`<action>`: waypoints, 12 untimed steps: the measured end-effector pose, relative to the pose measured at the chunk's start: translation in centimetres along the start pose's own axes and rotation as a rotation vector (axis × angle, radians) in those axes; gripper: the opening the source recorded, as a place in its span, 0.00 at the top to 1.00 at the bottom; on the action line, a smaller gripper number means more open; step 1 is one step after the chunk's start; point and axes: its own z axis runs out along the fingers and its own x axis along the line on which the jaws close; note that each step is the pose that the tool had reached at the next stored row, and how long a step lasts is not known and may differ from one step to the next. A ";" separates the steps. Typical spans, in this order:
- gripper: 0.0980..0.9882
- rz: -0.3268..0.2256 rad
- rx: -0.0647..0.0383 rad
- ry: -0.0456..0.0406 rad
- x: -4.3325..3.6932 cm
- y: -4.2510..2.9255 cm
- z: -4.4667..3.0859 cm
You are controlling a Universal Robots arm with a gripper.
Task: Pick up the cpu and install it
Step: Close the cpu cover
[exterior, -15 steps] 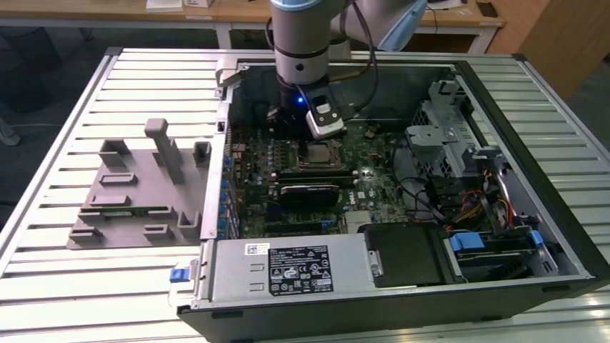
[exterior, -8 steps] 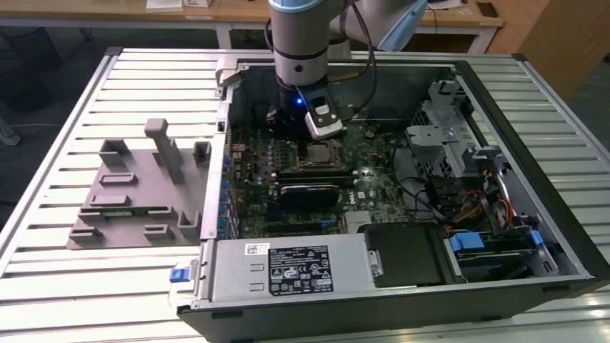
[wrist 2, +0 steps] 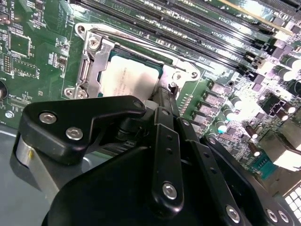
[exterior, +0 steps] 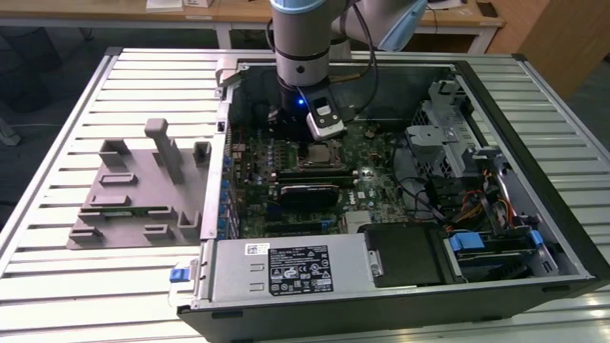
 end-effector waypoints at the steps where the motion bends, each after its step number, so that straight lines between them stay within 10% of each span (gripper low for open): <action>1: 0.99 0.000 0.000 0.0001 -0.06 0.00 0.01; 12: 0.99 0.000 -0.002 0.0003 -0.35 0.03 -0.35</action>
